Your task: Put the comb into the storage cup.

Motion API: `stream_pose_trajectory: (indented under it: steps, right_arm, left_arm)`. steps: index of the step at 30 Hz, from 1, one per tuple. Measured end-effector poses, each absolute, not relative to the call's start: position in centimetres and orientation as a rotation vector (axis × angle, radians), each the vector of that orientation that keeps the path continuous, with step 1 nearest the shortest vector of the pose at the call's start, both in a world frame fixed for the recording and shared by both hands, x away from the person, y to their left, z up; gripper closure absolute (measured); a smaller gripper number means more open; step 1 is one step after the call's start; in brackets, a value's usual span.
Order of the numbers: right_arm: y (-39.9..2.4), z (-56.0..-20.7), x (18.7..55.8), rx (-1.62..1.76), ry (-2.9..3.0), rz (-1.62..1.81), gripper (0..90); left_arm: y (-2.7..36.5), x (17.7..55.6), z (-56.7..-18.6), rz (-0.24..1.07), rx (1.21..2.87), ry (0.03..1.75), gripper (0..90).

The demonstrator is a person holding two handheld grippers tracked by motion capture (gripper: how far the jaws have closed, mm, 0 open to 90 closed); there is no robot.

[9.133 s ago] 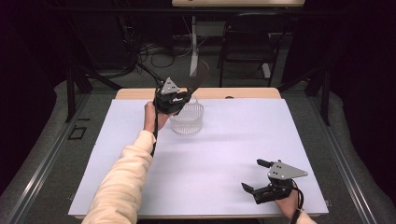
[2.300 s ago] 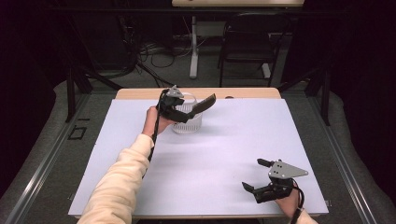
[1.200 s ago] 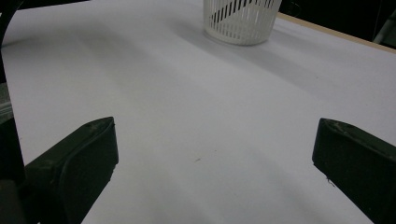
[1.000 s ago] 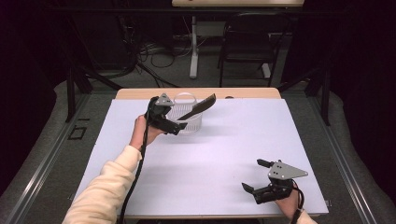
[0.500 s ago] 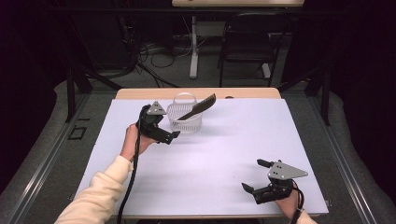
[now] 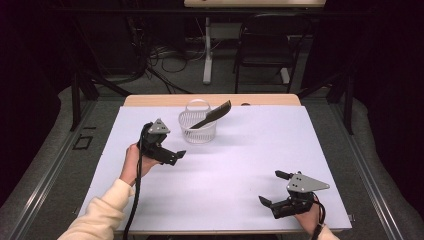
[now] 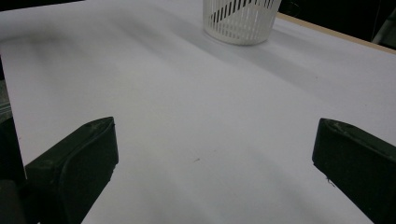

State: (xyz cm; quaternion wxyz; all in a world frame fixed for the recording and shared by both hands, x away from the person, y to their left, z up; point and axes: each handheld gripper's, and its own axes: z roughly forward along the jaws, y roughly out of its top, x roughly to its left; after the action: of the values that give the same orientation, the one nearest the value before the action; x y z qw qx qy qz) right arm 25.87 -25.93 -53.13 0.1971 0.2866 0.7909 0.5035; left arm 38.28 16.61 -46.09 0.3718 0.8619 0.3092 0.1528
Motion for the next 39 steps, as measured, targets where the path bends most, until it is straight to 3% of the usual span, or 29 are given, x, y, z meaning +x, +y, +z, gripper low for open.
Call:
stream_pose_trajectory:
  steps: [39]
  right_arm:
    - [-25.8,-53.2,26.0,0.802,2.22,1.402,0.0]
  left_arm:
    - [19.2,31.0,-49.6,0.33,2.236,0.833,0.0]
